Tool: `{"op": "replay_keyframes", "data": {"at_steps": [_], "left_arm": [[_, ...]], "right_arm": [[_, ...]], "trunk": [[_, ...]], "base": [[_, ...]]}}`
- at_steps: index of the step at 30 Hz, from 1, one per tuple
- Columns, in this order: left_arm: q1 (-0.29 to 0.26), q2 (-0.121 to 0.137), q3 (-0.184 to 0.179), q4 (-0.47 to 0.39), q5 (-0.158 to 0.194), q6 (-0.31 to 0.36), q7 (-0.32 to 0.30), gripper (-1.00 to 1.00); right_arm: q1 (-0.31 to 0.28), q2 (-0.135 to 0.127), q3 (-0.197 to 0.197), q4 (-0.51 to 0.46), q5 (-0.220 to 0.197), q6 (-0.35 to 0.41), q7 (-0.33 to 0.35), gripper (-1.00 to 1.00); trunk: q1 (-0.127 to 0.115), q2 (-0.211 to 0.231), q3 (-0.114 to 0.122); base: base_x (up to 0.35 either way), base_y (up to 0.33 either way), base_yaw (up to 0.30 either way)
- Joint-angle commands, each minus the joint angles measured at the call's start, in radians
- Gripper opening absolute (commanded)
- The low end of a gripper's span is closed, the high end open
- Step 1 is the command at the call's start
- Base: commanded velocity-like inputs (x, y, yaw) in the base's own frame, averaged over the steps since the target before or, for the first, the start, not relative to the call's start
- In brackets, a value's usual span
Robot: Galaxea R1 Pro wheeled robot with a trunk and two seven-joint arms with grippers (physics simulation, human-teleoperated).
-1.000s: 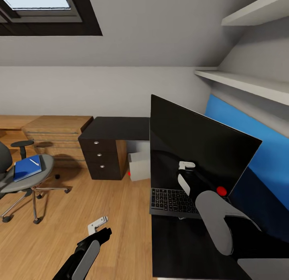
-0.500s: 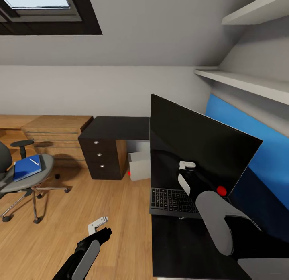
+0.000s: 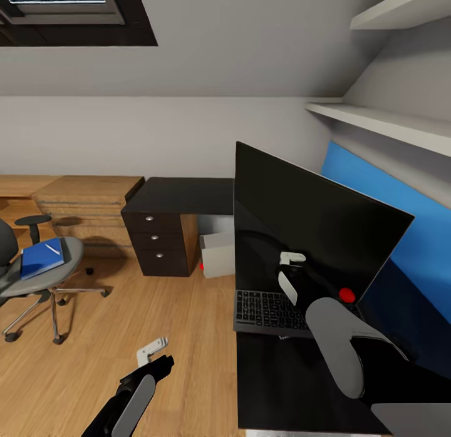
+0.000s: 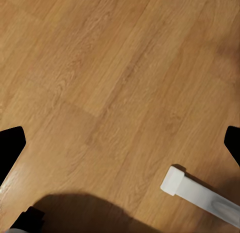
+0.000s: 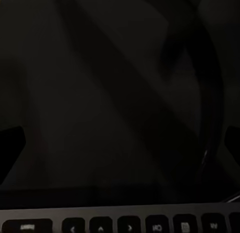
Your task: In the bedroom, organize the workspace by keeping the computer under the desk, ensuring the monitor is on the desk, placing the keyboard on the desk next to the monitor, placing the mouse on the desk next to the keyboard, moving the folder from the swivel chair onto the desk next to the mouse, stacking the notebook on top of the folder with the pen on top of the notebook, and positioning the swivel chair next to the desk.
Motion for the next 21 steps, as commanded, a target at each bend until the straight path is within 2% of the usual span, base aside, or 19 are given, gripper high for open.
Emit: {"op": "replay_keyframes", "data": {"at_steps": [1,21], "left_arm": [[-0.001,0.0,-0.002,-0.002,0.007,0.002,0.008,1.0],[0.0,0.001,-0.002,-0.002,0.007,-0.002,0.01,1.0]], "right_arm": [[0.0,0.001,-0.005,-0.002,0.003,0.005,-0.002,1.0],[0.001,0.002,-0.005,0.002,0.002,0.005,0.0,1.0]], "trunk": [[0.0,-0.001,-0.003],[0.0,-0.001,-0.033]], "base": [[0.0,0.0,0.0],[0.0,0.0,0.0]]}}
